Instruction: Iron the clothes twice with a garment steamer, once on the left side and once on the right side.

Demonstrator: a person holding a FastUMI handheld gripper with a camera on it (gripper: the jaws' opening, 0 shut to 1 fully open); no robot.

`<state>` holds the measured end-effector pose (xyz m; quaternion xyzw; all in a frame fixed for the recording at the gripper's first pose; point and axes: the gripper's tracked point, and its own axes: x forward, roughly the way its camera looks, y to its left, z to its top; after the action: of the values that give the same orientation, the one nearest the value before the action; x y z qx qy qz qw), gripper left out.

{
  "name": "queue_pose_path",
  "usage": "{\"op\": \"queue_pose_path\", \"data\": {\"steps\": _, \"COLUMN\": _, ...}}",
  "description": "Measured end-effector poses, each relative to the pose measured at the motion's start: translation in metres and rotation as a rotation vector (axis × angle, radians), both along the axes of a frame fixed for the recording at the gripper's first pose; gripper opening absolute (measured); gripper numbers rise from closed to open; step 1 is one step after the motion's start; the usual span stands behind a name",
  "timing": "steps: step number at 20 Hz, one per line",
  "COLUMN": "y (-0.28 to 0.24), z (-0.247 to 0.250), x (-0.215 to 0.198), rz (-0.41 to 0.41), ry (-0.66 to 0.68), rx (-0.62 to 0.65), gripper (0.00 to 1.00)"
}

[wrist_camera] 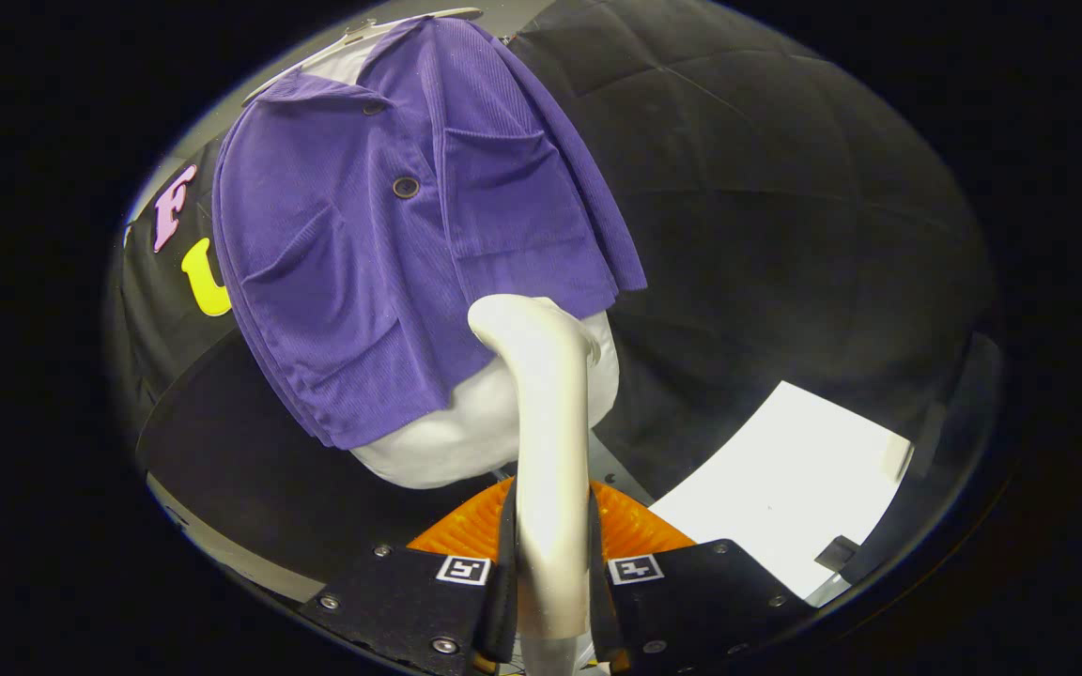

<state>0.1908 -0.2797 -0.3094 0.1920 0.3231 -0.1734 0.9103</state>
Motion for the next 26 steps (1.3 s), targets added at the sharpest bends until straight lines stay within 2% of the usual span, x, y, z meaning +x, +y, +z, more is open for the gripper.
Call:
{"op": "queue_pose_path", "data": {"steps": 9, "y": 0.028, "z": -0.062, "x": -0.039, "rz": 0.020, "ry": 0.152, "rx": 0.036, "gripper": 0.31}}
{"op": "queue_pose_path", "data": {"steps": 13, "y": 0.044, "z": -0.064, "x": -0.055, "rz": 0.021, "ry": 0.158, "rx": 0.042, "gripper": 0.31}}
{"op": "queue_pose_path", "data": {"steps": 18, "y": 0.064, "z": -0.029, "x": -0.071, "rz": 0.034, "ry": 0.094, "rx": 0.038, "gripper": 0.31}}
{"op": "queue_pose_path", "data": {"steps": 26, "y": 0.110, "z": 0.068, "x": -0.104, "rz": 0.101, "ry": -0.079, "rx": -0.009, "gripper": 0.31}}
